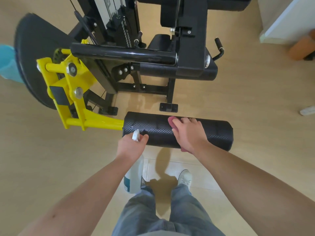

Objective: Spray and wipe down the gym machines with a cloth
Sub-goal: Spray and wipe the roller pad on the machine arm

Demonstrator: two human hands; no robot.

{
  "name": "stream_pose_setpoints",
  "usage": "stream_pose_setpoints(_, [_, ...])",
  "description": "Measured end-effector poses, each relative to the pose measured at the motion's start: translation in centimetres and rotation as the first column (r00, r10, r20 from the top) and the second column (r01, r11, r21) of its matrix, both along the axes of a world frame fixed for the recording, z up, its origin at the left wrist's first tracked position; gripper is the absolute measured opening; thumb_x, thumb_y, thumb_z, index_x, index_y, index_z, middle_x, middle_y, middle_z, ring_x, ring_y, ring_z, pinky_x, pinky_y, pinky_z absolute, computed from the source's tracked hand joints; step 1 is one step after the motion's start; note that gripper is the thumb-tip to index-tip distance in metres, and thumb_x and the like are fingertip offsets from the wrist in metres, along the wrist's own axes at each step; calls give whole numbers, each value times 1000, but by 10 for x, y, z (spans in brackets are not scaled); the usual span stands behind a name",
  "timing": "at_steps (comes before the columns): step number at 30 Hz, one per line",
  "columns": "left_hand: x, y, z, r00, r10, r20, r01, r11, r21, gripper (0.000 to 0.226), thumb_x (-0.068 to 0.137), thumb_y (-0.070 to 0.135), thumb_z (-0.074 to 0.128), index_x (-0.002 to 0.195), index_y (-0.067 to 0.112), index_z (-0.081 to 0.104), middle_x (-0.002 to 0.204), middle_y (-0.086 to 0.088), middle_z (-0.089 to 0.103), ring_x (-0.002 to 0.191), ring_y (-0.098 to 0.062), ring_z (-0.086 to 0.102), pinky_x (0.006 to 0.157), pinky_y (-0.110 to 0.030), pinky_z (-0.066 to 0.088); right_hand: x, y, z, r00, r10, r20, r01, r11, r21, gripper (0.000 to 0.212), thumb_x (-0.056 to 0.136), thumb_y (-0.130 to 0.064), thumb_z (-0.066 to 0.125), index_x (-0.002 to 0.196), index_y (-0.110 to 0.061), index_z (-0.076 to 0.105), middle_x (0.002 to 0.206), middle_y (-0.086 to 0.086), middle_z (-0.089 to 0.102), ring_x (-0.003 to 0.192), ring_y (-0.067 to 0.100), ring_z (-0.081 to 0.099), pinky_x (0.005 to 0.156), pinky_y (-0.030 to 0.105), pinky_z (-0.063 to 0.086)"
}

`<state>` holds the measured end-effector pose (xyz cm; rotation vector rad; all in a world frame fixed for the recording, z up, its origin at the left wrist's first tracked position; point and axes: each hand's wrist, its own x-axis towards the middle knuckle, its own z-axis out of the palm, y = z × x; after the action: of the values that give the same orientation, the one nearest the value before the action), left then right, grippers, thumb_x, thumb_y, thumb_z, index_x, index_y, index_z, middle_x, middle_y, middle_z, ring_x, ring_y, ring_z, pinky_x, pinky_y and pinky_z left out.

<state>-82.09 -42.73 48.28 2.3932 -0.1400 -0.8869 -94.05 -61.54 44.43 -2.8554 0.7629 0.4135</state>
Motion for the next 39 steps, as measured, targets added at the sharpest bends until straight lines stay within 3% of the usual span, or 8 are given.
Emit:
stream_pose_setpoints(11, [0,9,4,997,50,-51,-49,998,29,32,92,46,65,75,20,69,80,-6,75,78,-22,70,69,-31,54,6,13,18,992,-100,80,101,995,-4,33,110,-38,29,133,-29,51,94,-1,67,90,27,60,83,41,45])
stream_pose_setpoints(15, [5,17,6,993,102,-65,-98,994,50,38,94,46,61,79,11,68,75,-4,76,69,-19,68,66,-30,53,21,26,25,932,-191,309,100,953,285,27,110,-33,39,130,-29,57,85,-1,63,69,16,61,62,22,48])
stream_pose_setpoints(17, [7,20,11,990,107,-87,-103,993,54,35,95,44,62,76,15,62,71,-3,76,70,-17,68,68,-30,53,30,33,28,918,-217,331,88,927,365,26,111,-35,39,130,-31,56,93,0,62,73,15,62,60,18,46])
stream_pose_setpoints(20, [11,27,15,990,101,-97,-98,995,32,30,93,45,66,74,22,59,67,-2,75,78,-18,73,75,-32,56,39,42,30,926,-266,267,131,892,433,28,110,-40,37,131,-35,55,107,1,62,87,19,64,74,36,59])
stream_pose_setpoints(22, [14,30,15,989,108,-99,-105,994,35,30,93,45,66,76,21,59,67,-2,75,74,-18,72,72,-31,55,40,47,29,927,-304,220,160,851,501,27,110,-42,35,128,-38,55,107,-2,60,78,15,68,67,38,62])
stream_pose_setpoints(27, [22,33,16,992,103,-78,-99,994,52,34,93,46,64,77,17,60,73,-4,76,77,-21,72,70,-32,56,36,47,25,921,-334,199,197,842,502,28,110,-41,36,131,-37,55,105,-6,60,73,7,62,56,19,54])
stream_pose_setpoints(33, [12,20,19,992,-47,-114,52,998,38,34,91,45,67,80,13,65,72,-6,75,73,-22,74,65,-31,57,27,38,29,902,-400,163,285,835,471,36,108,-44,40,143,-36,47,129,-8,50,83,6,56,40,11,41])
stream_pose_setpoints(39, [-3,-3,17,987,-85,-140,87,996,4,33,93,44,67,77,15,70,70,-4,76,73,-19,70,64,-25,52,4,17,28,856,-475,203,348,821,452,42,102,-39,57,143,-32,48,138,-6,44,105,13,57,52,8,42])
